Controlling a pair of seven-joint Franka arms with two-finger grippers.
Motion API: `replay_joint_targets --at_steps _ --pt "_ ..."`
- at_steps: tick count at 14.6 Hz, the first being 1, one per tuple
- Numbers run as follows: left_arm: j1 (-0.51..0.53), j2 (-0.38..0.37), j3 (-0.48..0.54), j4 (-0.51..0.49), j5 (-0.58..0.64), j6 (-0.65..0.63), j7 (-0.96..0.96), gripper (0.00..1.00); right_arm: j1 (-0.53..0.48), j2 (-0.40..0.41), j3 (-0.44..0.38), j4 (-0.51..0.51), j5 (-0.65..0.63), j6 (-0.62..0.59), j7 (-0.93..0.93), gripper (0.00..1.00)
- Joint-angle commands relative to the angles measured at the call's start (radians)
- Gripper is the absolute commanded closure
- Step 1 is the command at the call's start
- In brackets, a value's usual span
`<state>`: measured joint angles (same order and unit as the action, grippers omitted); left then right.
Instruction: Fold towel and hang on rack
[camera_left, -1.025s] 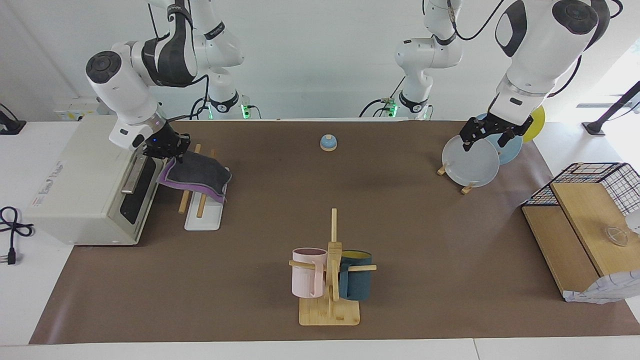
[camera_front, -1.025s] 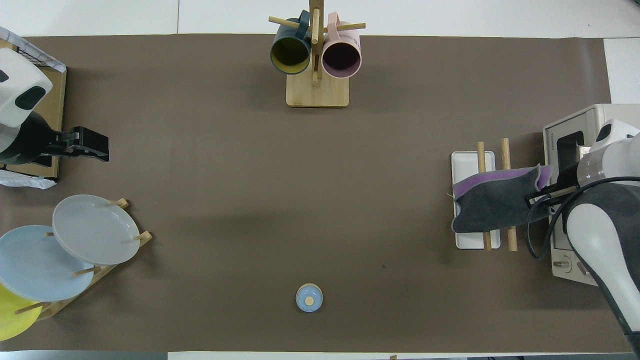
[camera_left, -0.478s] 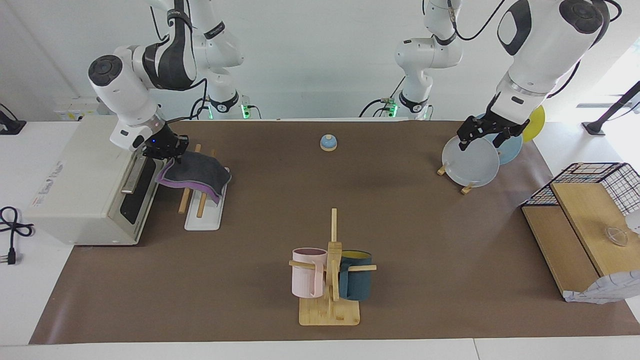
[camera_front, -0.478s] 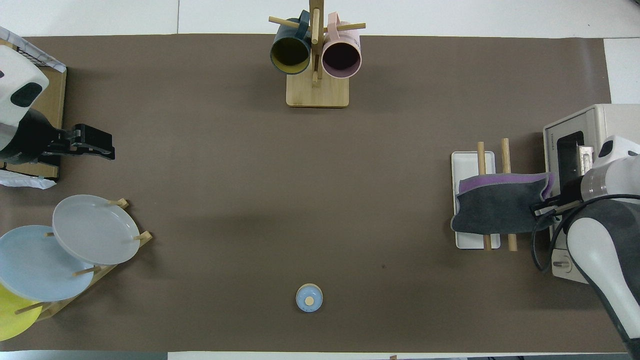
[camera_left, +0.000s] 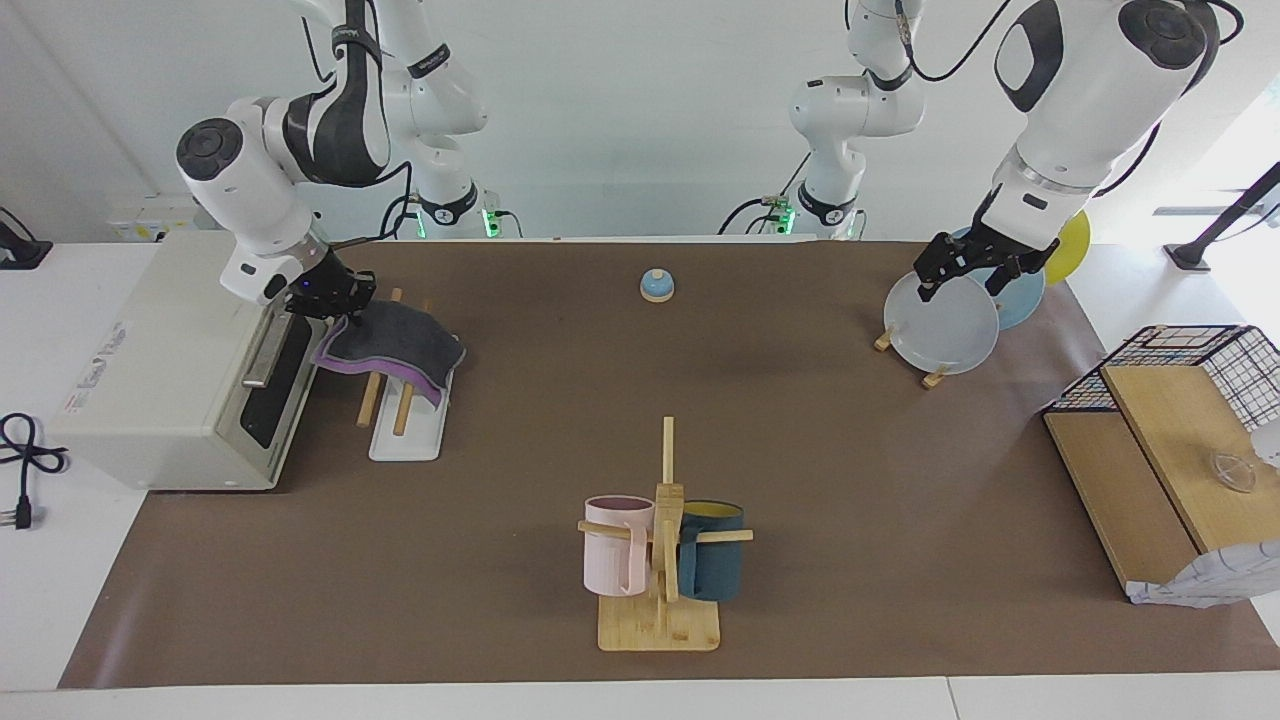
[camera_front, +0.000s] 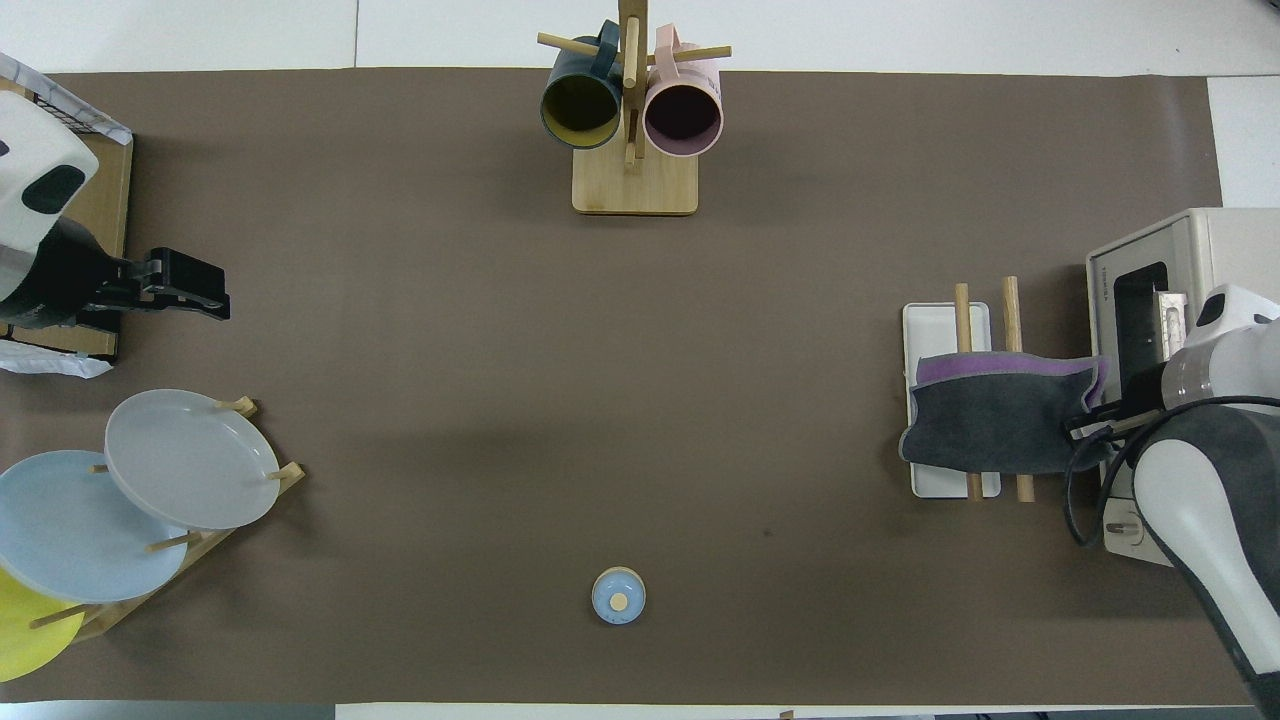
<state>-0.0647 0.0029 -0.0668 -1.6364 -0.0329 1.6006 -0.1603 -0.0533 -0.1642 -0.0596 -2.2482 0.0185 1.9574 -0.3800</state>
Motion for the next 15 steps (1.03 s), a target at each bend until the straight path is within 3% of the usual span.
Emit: replay_joint_targets --at_steps 1,6,7,8,9,15 --pt "-0.014 -0.011 0.013 -0.002 -0.004 -0.004 0.002 0.00 -0.020 -0.025 0.012 -0.042 -0.014 0.041 -0.025 1.00" --pt "-0.012 -0.011 0.012 -0.003 -0.004 0.006 0.002 0.00 -0.020 -0.026 0.012 -0.044 -0.014 0.040 -0.014 1.00" --pt "-0.012 -0.011 0.012 -0.003 -0.004 0.004 0.004 0.00 -0.020 -0.025 0.012 -0.042 -0.014 0.035 -0.013 0.86" --pt "-0.012 -0.011 0.012 -0.003 -0.004 0.005 0.004 0.00 -0.019 -0.023 0.014 -0.034 -0.014 0.029 -0.013 0.54" --pt "-0.014 -0.011 0.012 -0.003 -0.004 0.004 0.004 0.00 -0.020 -0.021 0.014 -0.025 -0.014 0.028 -0.014 0.01" --pt "-0.021 -0.011 0.010 -0.003 0.034 0.002 0.013 0.00 -0.008 -0.015 0.014 0.154 -0.015 -0.087 -0.016 0.00"
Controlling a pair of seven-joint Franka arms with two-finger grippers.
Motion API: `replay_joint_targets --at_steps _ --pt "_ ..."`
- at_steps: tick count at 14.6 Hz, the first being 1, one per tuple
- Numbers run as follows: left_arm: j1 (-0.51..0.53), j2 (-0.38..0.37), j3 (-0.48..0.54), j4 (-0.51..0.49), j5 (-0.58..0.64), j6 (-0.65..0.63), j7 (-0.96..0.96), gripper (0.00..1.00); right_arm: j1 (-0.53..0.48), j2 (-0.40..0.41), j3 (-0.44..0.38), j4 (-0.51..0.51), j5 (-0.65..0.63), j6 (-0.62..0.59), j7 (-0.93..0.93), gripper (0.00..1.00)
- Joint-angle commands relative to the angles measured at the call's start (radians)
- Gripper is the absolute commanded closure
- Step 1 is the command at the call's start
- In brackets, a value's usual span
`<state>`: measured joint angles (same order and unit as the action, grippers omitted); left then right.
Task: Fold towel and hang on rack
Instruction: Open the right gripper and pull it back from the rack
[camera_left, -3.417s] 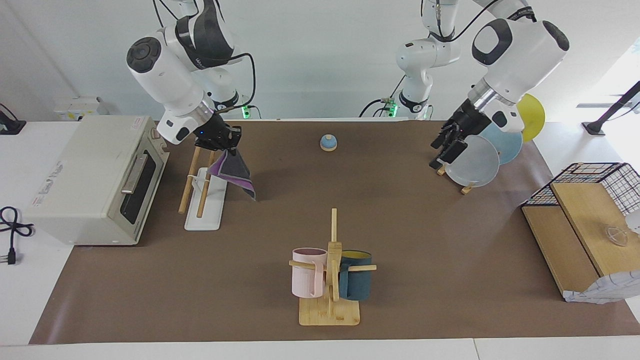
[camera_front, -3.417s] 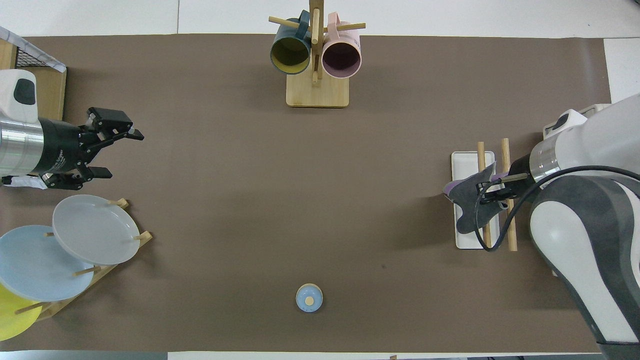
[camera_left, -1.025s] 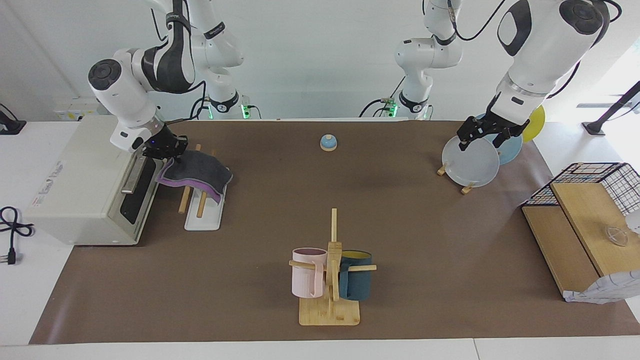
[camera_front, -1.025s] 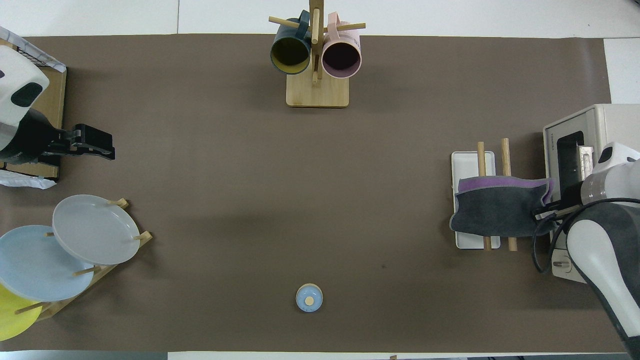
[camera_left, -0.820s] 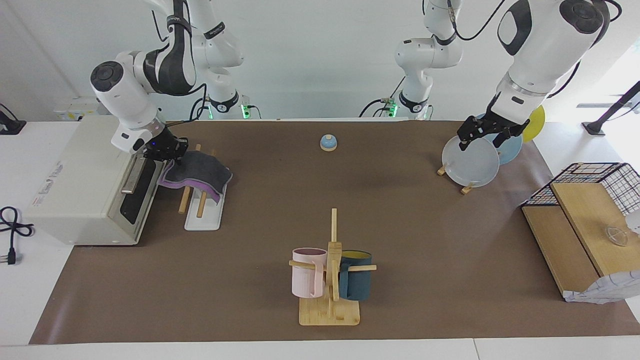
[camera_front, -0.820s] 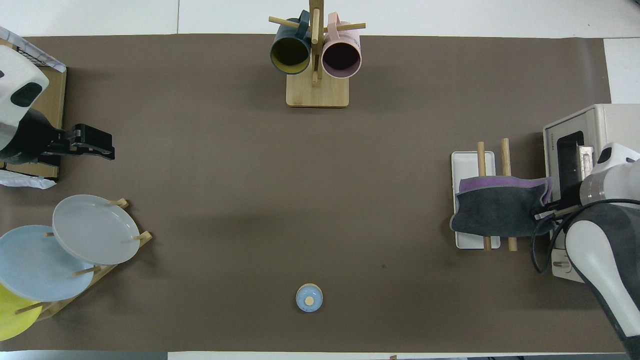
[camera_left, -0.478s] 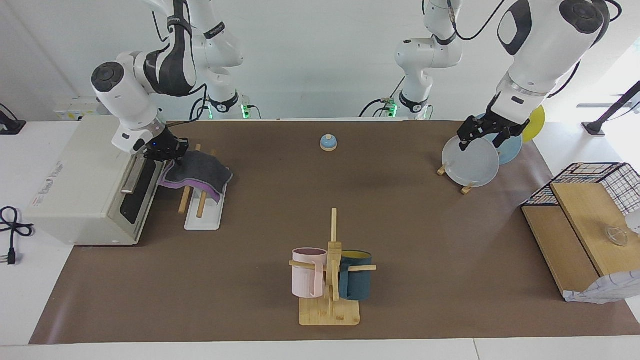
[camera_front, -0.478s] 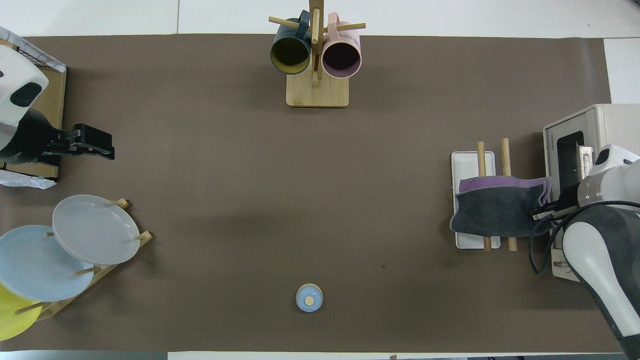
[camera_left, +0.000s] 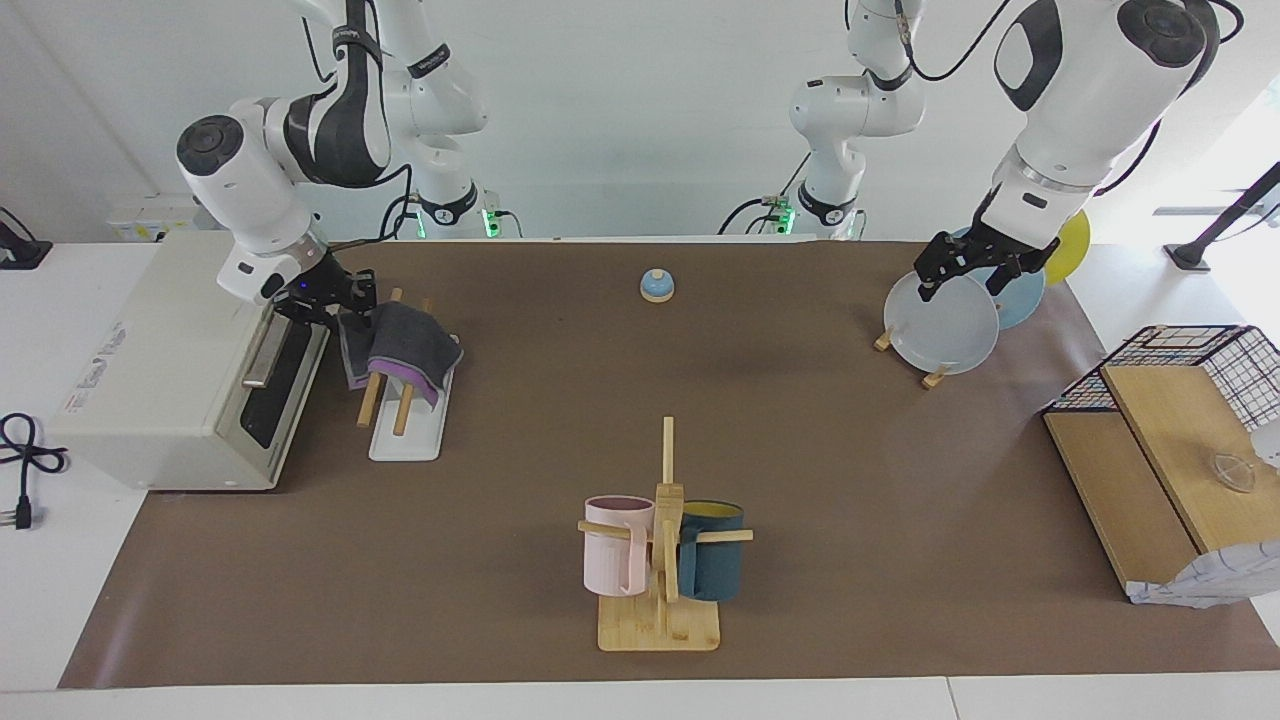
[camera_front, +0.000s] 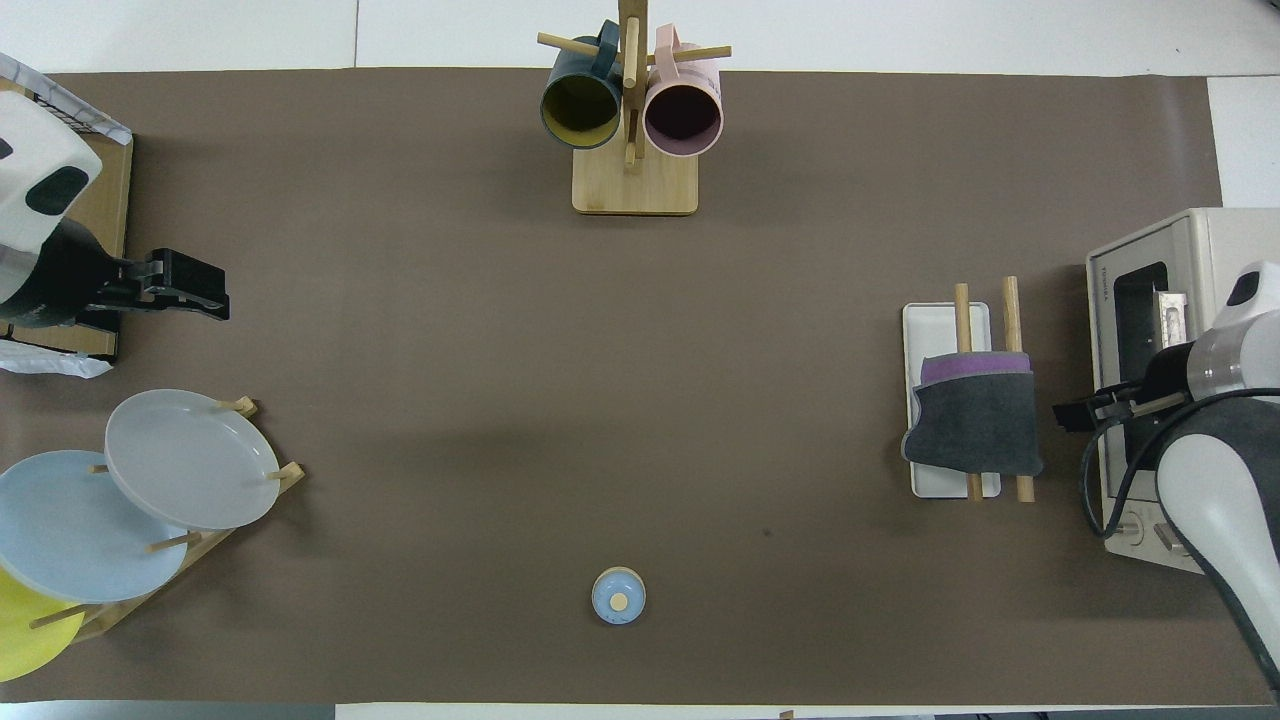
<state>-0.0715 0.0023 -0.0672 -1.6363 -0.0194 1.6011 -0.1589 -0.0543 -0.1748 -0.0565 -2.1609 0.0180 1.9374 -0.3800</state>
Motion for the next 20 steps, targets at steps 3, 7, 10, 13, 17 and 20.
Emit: replay_joint_targets --at_steps 3,7,10,13,17,20 --pt "-0.013 -0.010 0.010 -0.003 0.024 0.005 0.012 0.00 -0.006 0.046 0.017 0.246 -0.018 -0.203 -0.013 0.00" --pt "-0.004 -0.012 0.013 -0.005 0.024 0.003 0.007 0.00 0.019 0.155 0.021 0.523 -0.061 -0.404 0.054 0.00" --pt "-0.005 -0.010 0.012 -0.003 0.024 0.003 0.007 0.00 0.040 0.173 0.021 0.575 -0.059 -0.465 0.170 0.00" --pt "-0.005 -0.010 0.013 -0.003 0.024 0.003 0.005 0.00 0.054 0.163 0.024 0.578 -0.056 -0.468 0.250 0.00" --pt "-0.005 -0.010 0.012 -0.005 0.024 0.003 0.005 0.00 0.054 0.166 0.029 0.582 -0.061 -0.471 0.251 0.00" --pt "-0.005 -0.010 0.012 -0.003 0.024 0.003 0.005 0.00 0.063 0.169 0.027 0.593 -0.061 -0.474 0.251 0.00"
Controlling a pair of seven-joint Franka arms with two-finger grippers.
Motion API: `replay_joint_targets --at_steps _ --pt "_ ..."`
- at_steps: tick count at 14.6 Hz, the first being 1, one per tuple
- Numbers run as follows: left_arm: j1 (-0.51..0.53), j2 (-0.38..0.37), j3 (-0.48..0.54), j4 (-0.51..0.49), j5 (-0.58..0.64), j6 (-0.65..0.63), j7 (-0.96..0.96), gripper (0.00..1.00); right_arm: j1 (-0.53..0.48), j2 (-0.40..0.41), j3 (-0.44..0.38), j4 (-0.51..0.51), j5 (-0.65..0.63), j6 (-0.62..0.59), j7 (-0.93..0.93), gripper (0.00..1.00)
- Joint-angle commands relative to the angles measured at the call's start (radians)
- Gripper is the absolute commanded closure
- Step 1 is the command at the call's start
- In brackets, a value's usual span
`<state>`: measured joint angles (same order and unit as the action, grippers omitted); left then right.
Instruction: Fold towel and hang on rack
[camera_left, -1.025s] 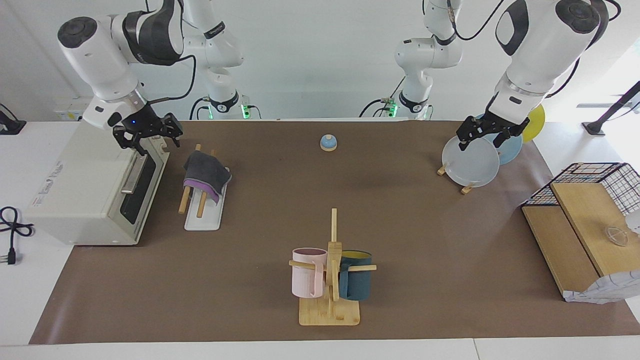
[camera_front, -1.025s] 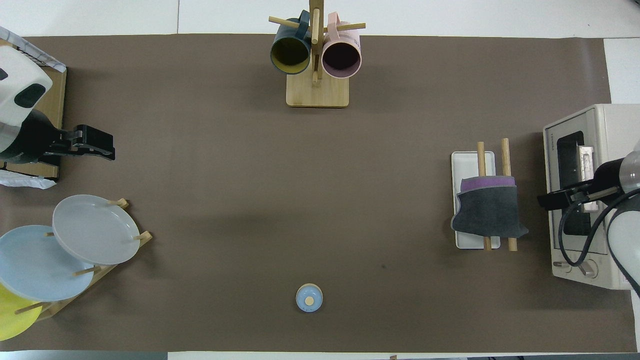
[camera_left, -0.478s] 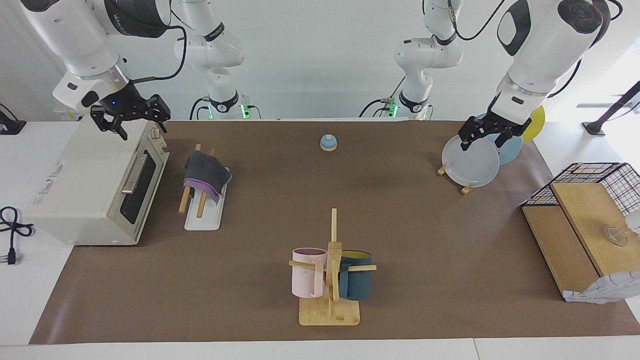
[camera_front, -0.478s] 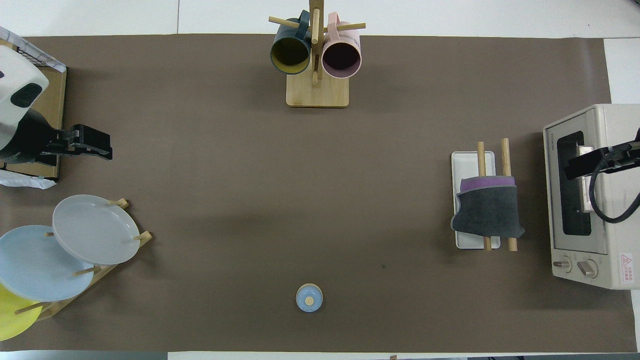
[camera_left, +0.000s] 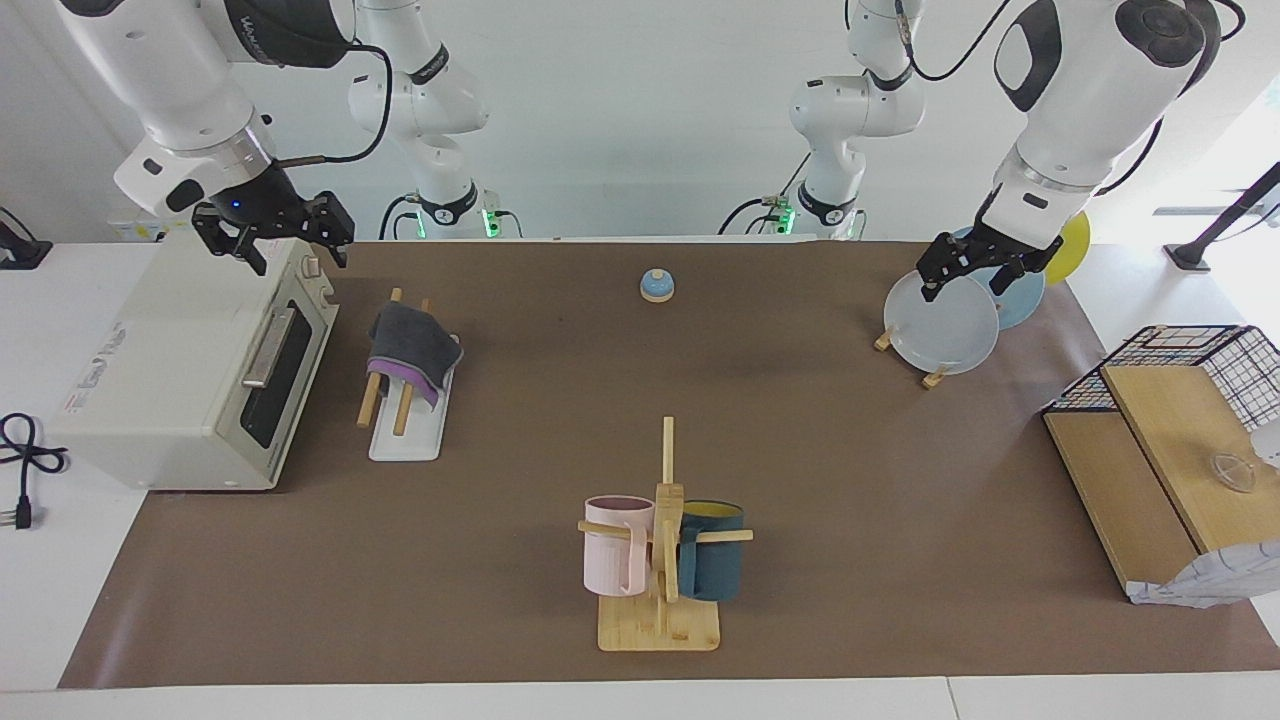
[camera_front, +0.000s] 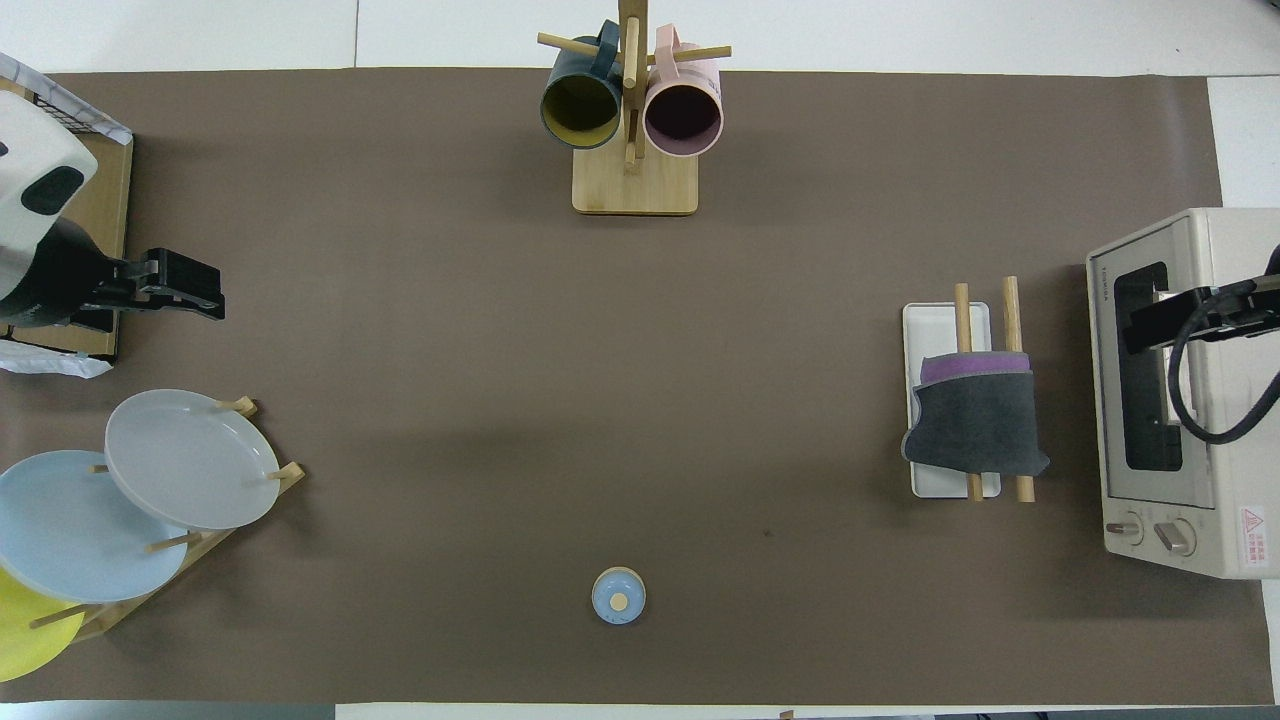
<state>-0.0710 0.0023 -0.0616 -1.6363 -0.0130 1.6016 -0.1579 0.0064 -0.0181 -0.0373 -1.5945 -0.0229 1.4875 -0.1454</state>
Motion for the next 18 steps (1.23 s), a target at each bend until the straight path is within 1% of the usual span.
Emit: replay_joint_targets --at_steps 1,18 --pt "-0.006 -0.010 0.008 -0.003 0.018 0.005 0.004 0.00 0.001 0.013 0.008 0.027 -0.019 -0.024 0.018 0.00" --pt "-0.006 -0.012 0.006 -0.003 0.018 0.003 0.004 0.00 -0.009 0.020 0.007 0.062 0.001 -0.052 0.038 0.00"
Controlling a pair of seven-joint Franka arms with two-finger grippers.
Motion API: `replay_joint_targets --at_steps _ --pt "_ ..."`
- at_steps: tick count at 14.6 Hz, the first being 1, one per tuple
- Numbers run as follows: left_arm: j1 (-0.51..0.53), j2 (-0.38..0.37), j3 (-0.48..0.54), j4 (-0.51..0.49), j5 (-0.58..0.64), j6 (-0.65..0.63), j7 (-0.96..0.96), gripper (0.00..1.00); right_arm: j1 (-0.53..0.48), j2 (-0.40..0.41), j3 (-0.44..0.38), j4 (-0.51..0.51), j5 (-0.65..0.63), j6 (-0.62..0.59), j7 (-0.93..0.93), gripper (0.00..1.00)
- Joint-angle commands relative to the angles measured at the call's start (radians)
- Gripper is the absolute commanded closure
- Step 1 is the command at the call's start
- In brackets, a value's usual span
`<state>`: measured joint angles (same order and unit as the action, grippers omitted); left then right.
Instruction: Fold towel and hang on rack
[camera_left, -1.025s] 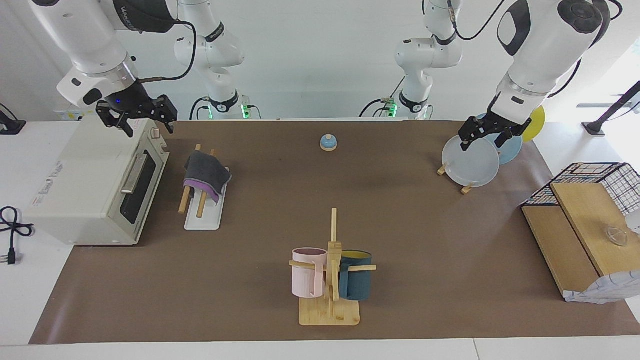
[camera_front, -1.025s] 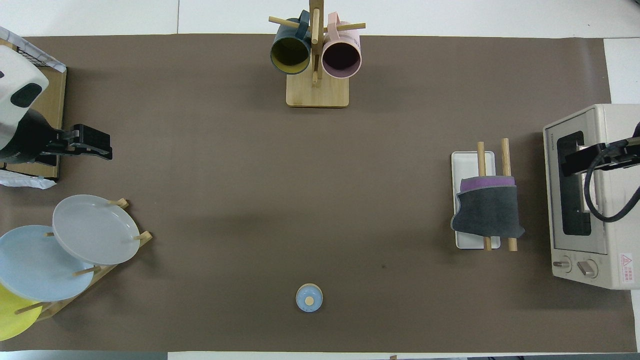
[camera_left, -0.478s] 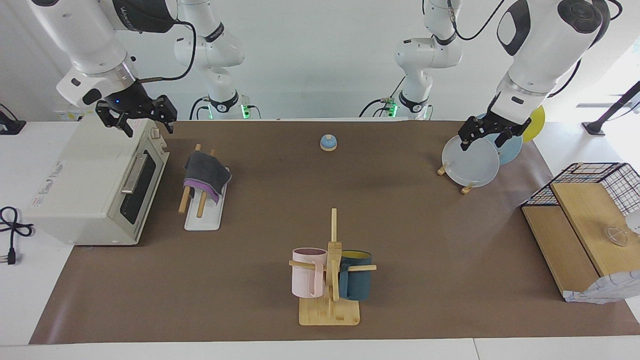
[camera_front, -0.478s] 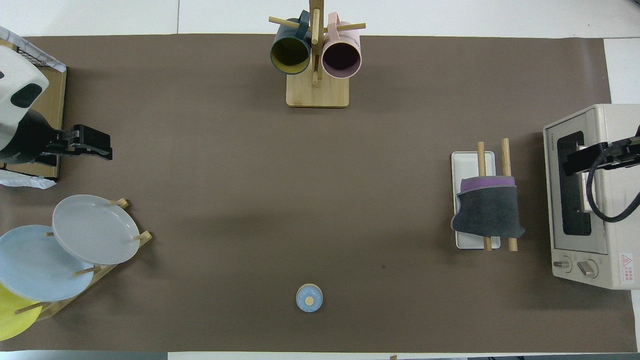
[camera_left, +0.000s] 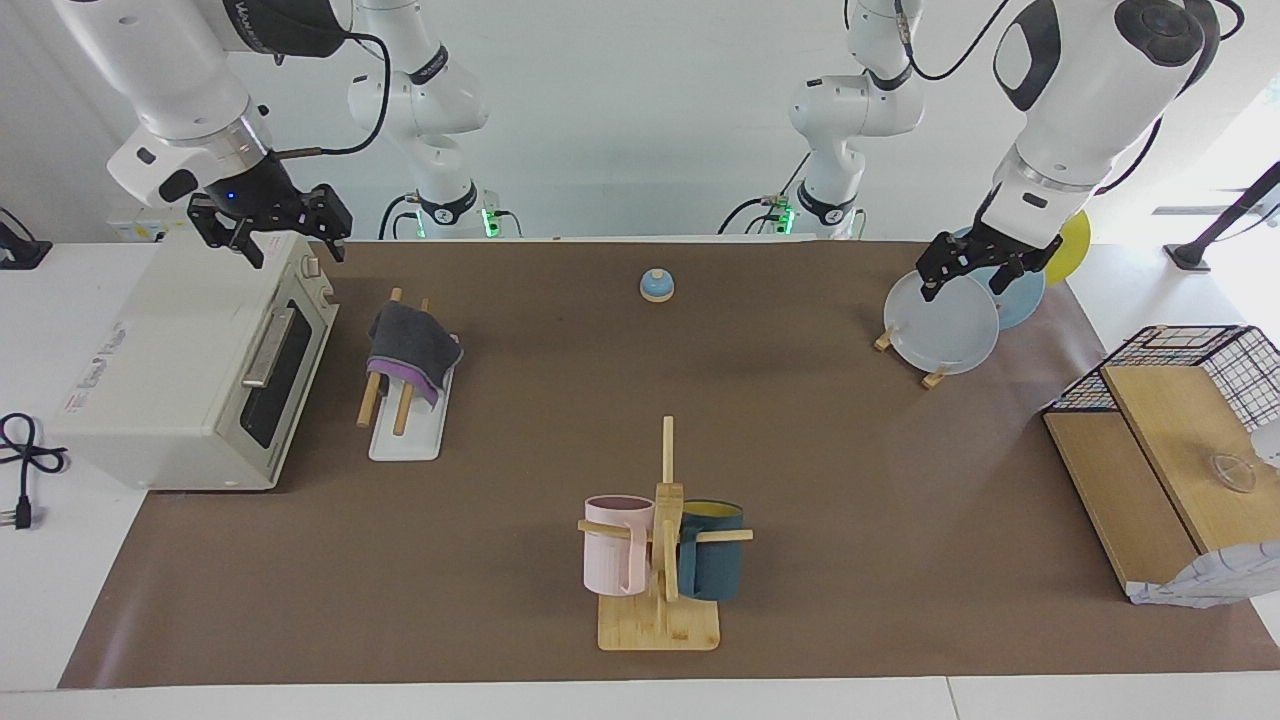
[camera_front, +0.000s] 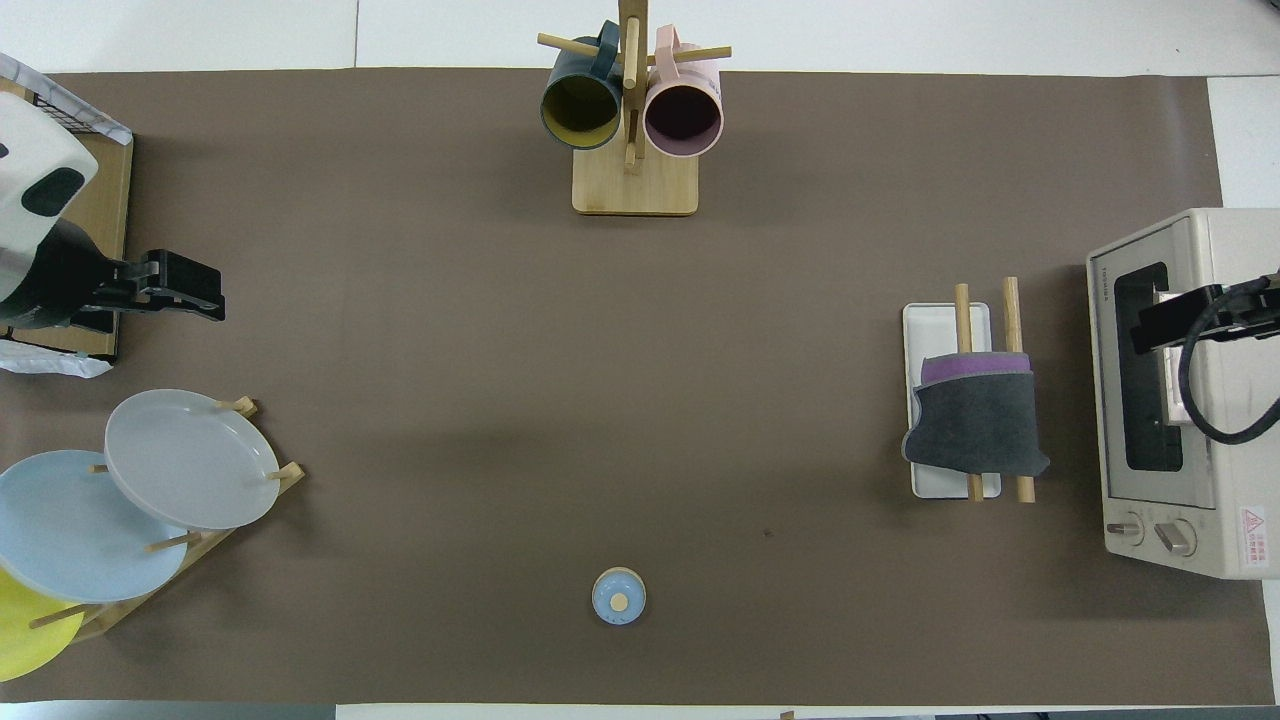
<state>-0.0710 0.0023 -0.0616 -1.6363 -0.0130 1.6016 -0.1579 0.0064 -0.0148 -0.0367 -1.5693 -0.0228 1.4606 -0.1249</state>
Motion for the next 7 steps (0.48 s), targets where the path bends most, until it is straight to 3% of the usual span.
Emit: replay_joint_targets --at_steps 1,7 --pt "-0.006 -0.013 0.006 -0.003 0.018 0.003 0.004 0.00 -0.011 0.016 0.006 0.035 0.001 -0.022 0.017 0.00" --pt "-0.006 -0.013 0.006 -0.004 0.018 0.003 0.004 0.00 -0.012 0.016 0.005 0.034 0.003 -0.017 0.027 0.00"
